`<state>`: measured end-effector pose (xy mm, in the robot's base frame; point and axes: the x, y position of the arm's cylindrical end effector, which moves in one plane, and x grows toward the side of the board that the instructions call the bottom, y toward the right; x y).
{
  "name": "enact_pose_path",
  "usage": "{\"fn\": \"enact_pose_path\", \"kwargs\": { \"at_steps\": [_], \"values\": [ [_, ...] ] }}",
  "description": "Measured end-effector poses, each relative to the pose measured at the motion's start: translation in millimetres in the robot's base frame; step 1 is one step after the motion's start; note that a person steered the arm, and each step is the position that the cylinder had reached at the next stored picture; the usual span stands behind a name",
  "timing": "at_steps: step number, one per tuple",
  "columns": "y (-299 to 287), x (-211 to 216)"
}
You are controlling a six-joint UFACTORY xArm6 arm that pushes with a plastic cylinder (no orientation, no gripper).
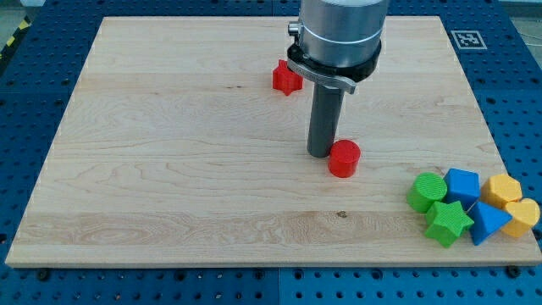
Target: Slide the red circle to the top of the yellow hexagon
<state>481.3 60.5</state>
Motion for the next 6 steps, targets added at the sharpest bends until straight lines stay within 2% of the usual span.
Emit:
{"fn": "enact_pose_path", "kwargs": {
  "at_steps": [5, 6],
  "values": [
    [10.3, -7.1],
    [-3.5, 1.9]
  ]
}}
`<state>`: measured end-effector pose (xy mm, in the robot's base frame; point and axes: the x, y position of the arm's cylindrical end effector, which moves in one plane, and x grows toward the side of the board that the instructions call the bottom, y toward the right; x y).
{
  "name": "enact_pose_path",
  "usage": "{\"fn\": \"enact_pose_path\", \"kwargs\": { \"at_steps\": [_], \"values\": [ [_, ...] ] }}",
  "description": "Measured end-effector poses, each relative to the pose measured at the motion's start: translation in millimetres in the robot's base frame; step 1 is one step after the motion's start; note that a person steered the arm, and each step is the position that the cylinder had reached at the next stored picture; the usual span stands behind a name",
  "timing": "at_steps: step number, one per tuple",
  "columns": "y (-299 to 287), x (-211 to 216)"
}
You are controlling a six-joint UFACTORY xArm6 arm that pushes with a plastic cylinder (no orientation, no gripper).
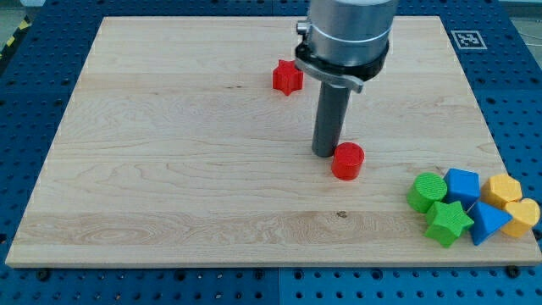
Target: Slide the red circle to the top of the yellow hexagon
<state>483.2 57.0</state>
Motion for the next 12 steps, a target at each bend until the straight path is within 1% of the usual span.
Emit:
{"fn": "enact_pose_path", "kwargs": {
  "at_steps": [1, 3, 4, 5, 6, 7, 8, 10, 11, 12],
  "values": [
    [-4.6, 5.4],
    [10.7, 39.3],
    [44.4, 23.5],
    [45.4, 22.8],
    [29.6, 5.3],
    [45.1, 3.3],
    [77.1, 6.5],
    [116.5, 5.5],
    [125.7, 5.5],
    [126.1, -5.9]
  ]
}}
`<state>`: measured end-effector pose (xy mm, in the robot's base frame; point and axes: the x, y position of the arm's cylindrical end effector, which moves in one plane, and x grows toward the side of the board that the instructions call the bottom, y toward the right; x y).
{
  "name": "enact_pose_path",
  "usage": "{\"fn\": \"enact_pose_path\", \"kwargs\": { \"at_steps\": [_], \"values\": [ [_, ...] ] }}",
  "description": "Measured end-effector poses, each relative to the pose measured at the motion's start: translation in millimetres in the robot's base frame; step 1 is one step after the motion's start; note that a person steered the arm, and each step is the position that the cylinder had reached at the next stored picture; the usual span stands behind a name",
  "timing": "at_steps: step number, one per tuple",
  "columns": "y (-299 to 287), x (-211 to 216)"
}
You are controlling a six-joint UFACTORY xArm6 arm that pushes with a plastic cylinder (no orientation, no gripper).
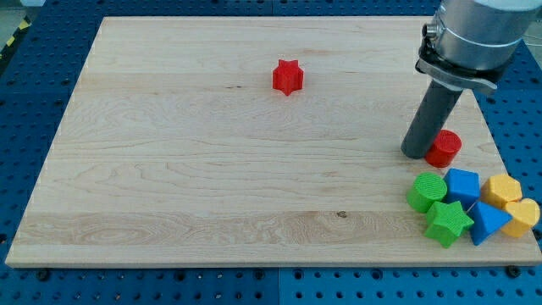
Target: Slide the red circle to the top of the yellow hexagon
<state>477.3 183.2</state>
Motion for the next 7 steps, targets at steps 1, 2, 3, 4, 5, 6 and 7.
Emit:
{"fn": "enact_pose_path", "kwargs": {
  "at_steps": [1, 2, 3, 4, 5, 6, 7],
  "values": [
    [2.0, -12.4],
    [16.1, 0.0],
    [35.1, 6.4],
    [56.5, 8.6],
    [56.5, 8.6],
    [56.5, -4.3],
    [56.5, -38.5]
  ]
}}
